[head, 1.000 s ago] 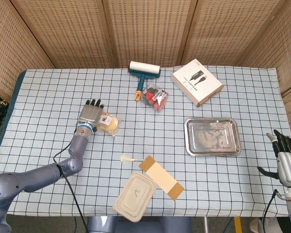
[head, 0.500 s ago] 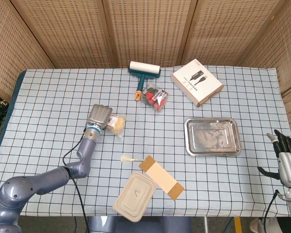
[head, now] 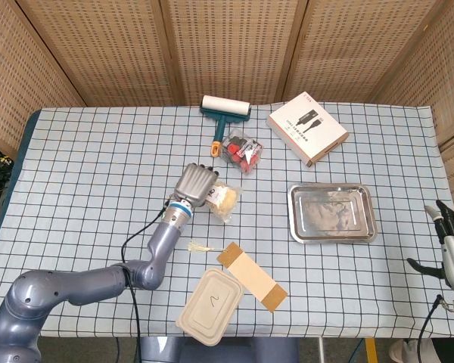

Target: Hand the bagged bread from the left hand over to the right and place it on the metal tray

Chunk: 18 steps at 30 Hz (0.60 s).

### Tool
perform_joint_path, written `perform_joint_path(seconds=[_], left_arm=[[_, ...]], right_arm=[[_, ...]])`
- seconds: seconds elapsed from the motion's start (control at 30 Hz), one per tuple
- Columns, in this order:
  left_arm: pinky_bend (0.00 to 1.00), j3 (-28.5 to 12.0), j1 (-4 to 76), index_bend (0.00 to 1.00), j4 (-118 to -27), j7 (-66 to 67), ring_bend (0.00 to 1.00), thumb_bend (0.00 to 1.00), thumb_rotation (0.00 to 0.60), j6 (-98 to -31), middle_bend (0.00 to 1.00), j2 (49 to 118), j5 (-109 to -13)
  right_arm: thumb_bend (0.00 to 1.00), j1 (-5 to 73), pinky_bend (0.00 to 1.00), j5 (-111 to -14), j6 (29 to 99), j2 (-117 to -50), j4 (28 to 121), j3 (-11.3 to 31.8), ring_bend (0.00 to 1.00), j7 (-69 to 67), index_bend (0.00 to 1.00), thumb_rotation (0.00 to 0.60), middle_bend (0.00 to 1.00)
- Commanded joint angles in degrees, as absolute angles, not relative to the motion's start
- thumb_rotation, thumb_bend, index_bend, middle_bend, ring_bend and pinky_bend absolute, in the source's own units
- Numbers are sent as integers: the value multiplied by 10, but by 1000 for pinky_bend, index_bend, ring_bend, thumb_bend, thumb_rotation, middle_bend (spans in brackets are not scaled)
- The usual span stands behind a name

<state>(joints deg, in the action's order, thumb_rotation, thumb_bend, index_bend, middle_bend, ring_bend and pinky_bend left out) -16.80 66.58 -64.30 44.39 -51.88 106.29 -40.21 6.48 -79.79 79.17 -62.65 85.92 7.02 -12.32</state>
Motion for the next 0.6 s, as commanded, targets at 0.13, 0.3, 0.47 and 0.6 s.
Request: perform_joint_path(seconds=[0.13, 0.3, 0.47, 0.6], left_arm=[[162, -199, 715, 261, -592, 446, 129, 197, 600, -505, 79, 1127, -396], [0, -215, 729, 0, -590, 441, 0, 0, 600, -495, 0, 1142, -386], [0, -210, 708, 0, -627, 418, 0, 0, 600, -517, 0, 1115, -410], [0, -201, 669, 0, -701, 395, 0, 0, 600, -539, 0, 1066, -420]], right_arm=[[85, 63, 84, -799, 793, -623, 859, 70, 0, -132, 126, 600, 0], [86, 61, 84, -802, 796, -621, 862, 68, 0, -132, 126, 600, 0], [86, 60, 84, -807, 801, -621, 868, 66, 0, -123, 126, 600, 0], [85, 60, 84, -807, 800, -621, 870, 64, 0, -113, 126, 600, 0]])
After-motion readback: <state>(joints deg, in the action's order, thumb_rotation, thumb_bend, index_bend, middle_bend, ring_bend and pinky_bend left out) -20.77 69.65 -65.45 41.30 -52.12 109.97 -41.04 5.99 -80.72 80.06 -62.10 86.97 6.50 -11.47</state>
